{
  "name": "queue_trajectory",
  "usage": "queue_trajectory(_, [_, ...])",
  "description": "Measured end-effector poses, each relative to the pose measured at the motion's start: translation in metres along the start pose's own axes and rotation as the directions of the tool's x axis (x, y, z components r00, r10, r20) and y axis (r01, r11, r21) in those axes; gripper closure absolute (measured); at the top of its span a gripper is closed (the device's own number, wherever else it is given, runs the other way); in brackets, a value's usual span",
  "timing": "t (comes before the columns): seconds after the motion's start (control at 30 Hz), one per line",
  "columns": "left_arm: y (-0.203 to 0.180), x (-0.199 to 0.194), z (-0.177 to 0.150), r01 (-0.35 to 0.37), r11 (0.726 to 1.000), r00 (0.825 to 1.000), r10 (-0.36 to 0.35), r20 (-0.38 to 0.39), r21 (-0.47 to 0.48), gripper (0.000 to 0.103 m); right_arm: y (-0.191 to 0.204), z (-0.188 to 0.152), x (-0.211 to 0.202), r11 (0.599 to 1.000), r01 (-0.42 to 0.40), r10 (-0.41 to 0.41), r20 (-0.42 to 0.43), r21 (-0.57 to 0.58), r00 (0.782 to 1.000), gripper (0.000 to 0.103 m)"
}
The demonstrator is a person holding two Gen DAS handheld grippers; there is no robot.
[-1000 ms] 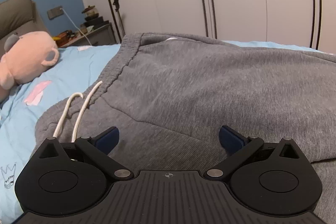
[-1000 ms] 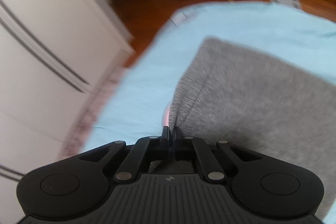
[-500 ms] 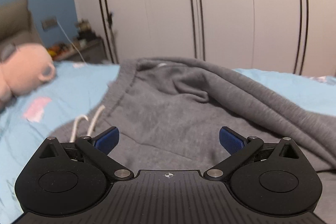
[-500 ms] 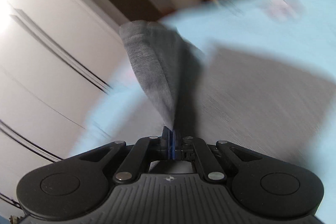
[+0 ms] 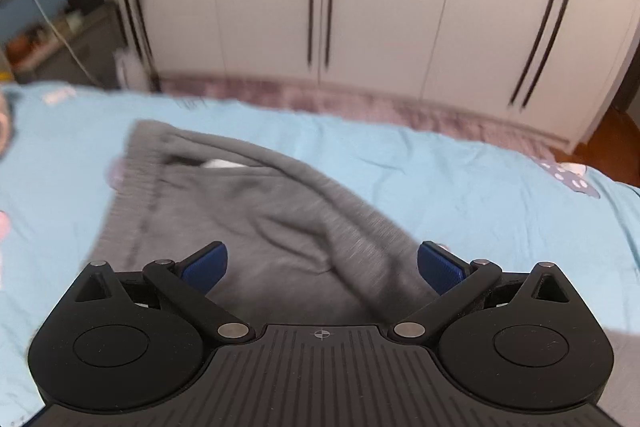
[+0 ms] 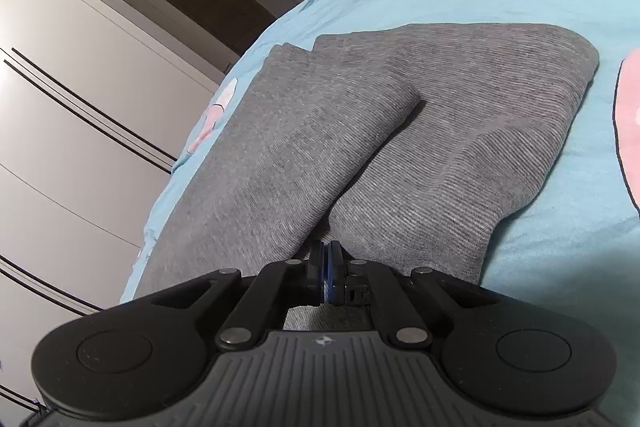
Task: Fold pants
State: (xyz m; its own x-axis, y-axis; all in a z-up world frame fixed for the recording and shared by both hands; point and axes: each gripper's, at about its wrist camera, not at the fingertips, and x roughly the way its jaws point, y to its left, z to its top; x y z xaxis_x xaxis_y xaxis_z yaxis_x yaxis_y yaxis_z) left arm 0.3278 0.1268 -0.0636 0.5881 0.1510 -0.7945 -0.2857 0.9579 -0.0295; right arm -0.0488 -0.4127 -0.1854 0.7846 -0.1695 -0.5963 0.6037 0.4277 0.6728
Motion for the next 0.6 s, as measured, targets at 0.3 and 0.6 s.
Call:
queue_trajectory(0.3, [-0.017, 0.069, 0.039, -0.049, 0.999, 0.965, 0.048, -0.258, 0.000, 0.026, -0.001, -0.004, 0.002, 1.000, 0.000, 0.000, 0.017, -0.001, 1.000, 0.102])
queue_trajectory(0.6, [0.007, 0.084, 0.049, -0.042, 0.993, 0.938, 0.001, -0.346, -0.111, 0.081, -0.006, -0.001, -0.003, 0.998, -0.027, 0.028, -0.021, 0.051, 0.999, 0.100])
